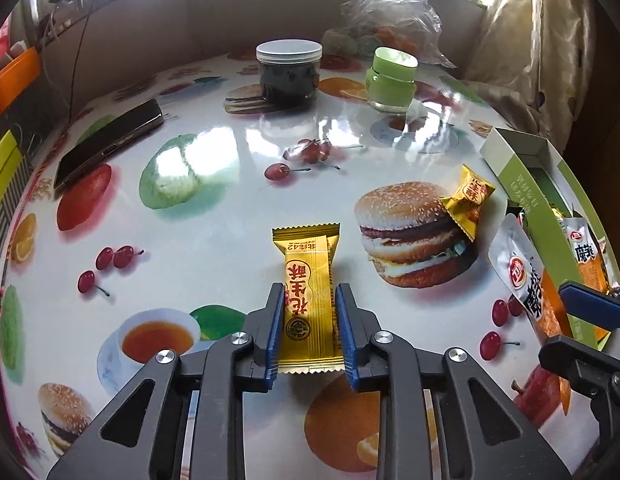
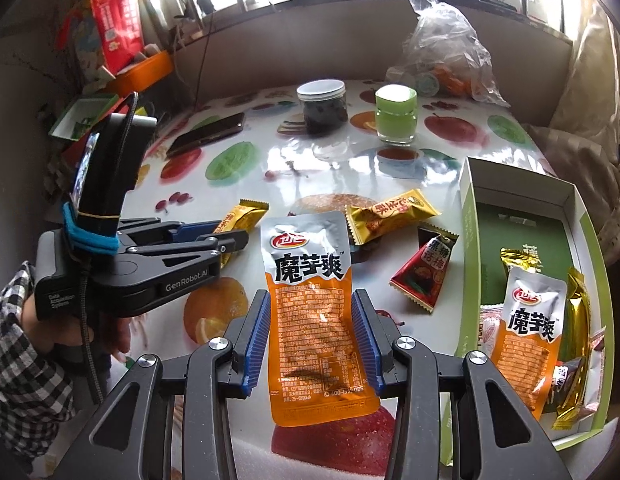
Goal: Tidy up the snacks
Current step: 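Carry the yellow and orange packets over the green box with both tools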
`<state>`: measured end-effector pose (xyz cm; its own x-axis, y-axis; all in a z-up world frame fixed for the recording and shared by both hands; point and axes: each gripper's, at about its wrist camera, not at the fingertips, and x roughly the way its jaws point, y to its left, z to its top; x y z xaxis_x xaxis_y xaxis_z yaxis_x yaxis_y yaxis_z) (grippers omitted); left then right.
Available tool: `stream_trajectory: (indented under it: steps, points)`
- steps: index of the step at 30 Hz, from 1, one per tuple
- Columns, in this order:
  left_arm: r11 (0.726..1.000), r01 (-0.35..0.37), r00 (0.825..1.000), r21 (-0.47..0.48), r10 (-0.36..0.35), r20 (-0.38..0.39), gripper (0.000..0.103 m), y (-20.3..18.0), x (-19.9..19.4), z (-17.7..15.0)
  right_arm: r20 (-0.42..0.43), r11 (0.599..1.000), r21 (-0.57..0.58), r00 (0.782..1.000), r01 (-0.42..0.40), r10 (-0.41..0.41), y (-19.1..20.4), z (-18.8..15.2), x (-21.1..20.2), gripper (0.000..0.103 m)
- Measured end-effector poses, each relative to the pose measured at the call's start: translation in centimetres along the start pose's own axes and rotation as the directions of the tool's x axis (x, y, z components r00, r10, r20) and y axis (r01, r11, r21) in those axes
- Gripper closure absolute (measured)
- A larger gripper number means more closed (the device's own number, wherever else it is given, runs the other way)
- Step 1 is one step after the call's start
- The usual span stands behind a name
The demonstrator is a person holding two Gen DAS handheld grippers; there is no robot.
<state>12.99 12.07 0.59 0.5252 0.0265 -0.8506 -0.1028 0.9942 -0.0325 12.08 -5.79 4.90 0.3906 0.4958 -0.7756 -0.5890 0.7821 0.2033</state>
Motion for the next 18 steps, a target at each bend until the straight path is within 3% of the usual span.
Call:
stream_trajectory:
  steps: [18]
  points:
    - [0.998,0.041,0.996,0.038,-0.044,0.083,0.078,-2.9,-4.8,0.1,0.061,0.999,0.022,0.998,0.029,-0.030,-1.3,-0.6,-4.0,0.063]
